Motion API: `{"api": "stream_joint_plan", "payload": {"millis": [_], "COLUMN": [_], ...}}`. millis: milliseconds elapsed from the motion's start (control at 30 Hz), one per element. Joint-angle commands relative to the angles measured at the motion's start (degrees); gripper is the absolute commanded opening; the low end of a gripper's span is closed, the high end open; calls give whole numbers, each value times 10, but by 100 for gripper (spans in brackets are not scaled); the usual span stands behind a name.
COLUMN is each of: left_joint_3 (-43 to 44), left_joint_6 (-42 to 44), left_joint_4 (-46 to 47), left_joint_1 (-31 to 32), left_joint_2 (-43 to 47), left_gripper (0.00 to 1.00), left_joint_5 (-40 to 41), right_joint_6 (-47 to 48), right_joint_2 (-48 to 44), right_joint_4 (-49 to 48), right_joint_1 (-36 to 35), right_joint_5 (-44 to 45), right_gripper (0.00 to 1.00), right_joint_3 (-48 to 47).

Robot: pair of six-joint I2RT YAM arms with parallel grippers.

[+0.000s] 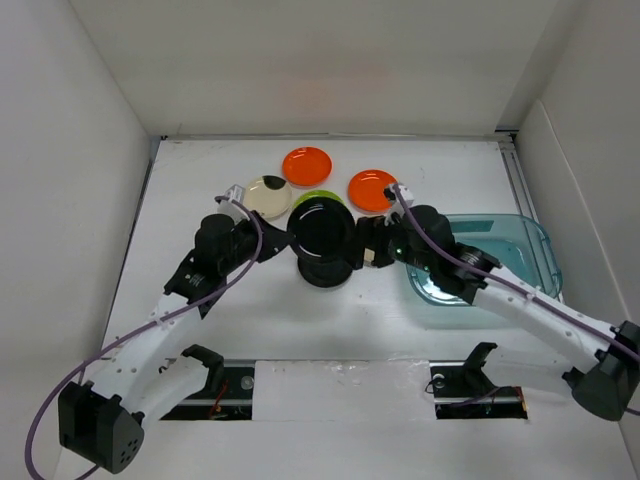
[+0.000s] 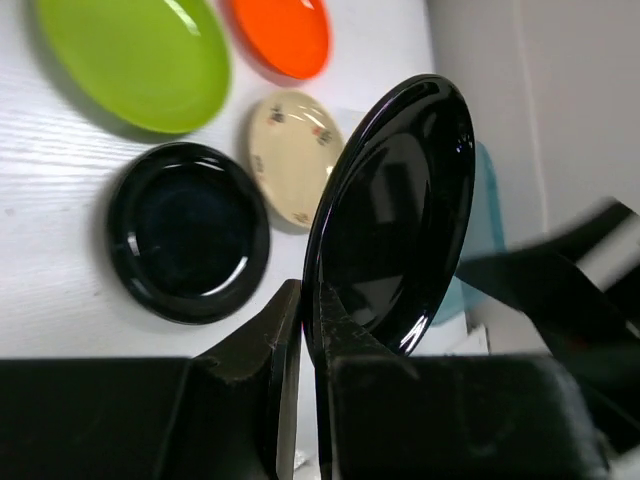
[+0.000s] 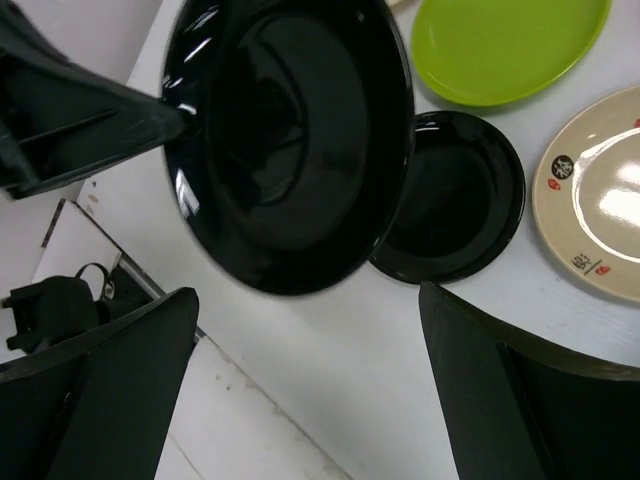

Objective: Place the plates into the plastic bin on the countertop

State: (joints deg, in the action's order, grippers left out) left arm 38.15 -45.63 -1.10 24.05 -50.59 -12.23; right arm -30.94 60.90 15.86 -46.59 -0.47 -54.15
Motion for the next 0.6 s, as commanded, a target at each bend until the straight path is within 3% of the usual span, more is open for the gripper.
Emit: {"api": "stream_joint_plan", "payload": {"millis": [0, 133, 200, 233, 300, 333, 367, 467, 567], "left_joint_3": [-1, -1, -1, -7, -18, -28, -33, -40, -40], "left_joint_6": [33, 47, 54, 59, 59, 59, 59, 52, 47], "left_joint_4": [95, 95, 89, 89, 96, 102, 107, 114, 114], "left_joint_1": [2, 2, 2, 2, 2, 2, 2, 2, 2], "left_joint_2": [23, 30, 22, 22, 16, 16, 16, 16, 10], "left_gripper": [0, 0, 0, 0, 0, 0, 0, 0, 31], "left_joint_5": [-121, -160, -160, -165, -165, -171, -176, -170, -152], "right_joint_6": [4, -9, -9, -9, -9, -9, -9, -14, -36], "right_joint_2": [30, 44, 44, 44, 37, 37, 28, 7, -10], "right_joint_4": [-92, -149, -186, -198, -213, -213, -213, -213, -213], "right_joint_1": [22, 50, 57, 62, 62, 62, 62, 69, 89], "right_joint_5": [-53, -122, -155, -186, -194, -194, -188, -164, -142], "right_gripper": [97, 93, 83, 61, 34, 14, 7, 0, 0], "right_joint_3": [9, 47, 55, 55, 63, 63, 68, 68, 74]}}
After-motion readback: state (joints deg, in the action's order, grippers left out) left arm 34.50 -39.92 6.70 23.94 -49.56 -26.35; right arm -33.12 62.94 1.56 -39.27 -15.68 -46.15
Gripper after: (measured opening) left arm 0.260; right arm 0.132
